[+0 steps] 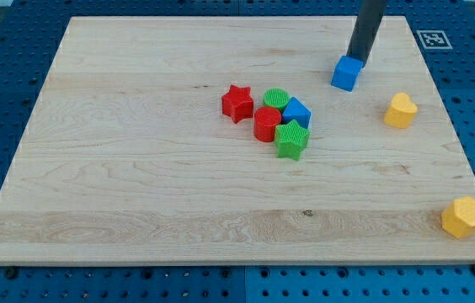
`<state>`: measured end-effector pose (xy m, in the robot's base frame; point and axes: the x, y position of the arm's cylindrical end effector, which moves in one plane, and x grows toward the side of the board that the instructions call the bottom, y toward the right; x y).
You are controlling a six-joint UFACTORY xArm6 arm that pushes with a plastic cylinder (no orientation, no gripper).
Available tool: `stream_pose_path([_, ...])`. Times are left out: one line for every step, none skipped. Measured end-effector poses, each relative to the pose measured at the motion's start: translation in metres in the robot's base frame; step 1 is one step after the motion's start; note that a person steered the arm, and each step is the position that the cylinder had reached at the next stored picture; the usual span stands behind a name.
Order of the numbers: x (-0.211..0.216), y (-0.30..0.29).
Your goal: Move the yellow heart parallel to the right of the green star
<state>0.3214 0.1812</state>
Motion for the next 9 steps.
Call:
stream_pose_path([0.029,-0.005])
stream_pose_path([0.044,-0.008])
stream_pose_path([0.059,-0.019])
stream_pose_path([0.069,-0.032])
stream_pose_path([0.078,-0.041])
stream_pose_path([0.078,-0.041])
stream_pose_path([0.086,-0.041])
stream_pose_path([0.079,-0.033])
stream_pose_path([0.059,-0.024])
